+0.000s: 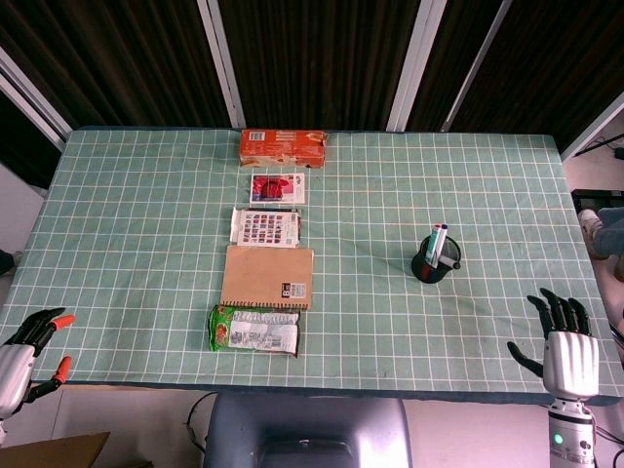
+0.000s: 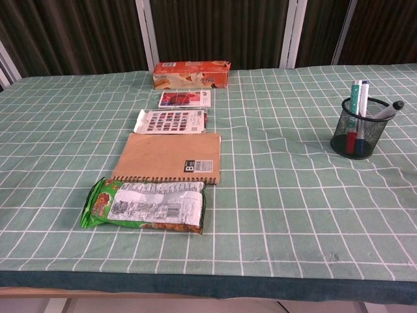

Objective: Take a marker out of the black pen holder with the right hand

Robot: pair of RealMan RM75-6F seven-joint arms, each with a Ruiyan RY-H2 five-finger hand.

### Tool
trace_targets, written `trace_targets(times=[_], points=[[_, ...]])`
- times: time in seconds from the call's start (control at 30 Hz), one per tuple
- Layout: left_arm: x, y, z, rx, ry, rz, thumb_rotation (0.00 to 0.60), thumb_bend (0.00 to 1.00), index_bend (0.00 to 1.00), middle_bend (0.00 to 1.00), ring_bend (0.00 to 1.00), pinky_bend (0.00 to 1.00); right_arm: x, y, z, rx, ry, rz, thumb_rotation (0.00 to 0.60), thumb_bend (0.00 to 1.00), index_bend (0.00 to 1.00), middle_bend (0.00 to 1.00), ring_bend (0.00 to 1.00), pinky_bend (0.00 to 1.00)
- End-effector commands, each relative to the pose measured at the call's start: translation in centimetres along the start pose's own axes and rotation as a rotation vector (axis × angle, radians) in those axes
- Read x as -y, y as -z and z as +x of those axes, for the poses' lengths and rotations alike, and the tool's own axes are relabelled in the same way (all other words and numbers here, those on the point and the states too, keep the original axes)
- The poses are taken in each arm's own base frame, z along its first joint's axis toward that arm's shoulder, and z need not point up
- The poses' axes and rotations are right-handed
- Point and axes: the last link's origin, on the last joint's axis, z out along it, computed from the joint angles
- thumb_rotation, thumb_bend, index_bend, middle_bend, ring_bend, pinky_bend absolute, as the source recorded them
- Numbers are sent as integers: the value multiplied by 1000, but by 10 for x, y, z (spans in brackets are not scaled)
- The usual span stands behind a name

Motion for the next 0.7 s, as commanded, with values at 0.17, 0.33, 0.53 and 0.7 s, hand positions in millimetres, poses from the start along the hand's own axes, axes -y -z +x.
trace_targets(times=[0.17, 0.33, 0.53, 0.7], points=[[0, 2, 1, -3, 1, 1, 600, 440, 232, 118, 100, 367, 1, 1, 0, -1, -2, 6, 600, 240, 362, 274, 225, 253], [1, 0, 0, -3, 4, -1, 600, 440, 232, 118, 100, 366, 7, -3, 3, -14, -10, 28, 600, 241, 362, 273, 225, 253], [1, 0, 1, -1, 9, -4, 600, 440, 232, 118, 100, 367, 21, -21, 12, -52, 50, 70, 600, 241, 362, 274, 237, 255], [3, 1, 2, -3, 11, 2, 600, 442, 232, 119, 100, 367, 37, -47, 25, -124, 166, 125, 600, 241, 404, 471, 528, 543]])
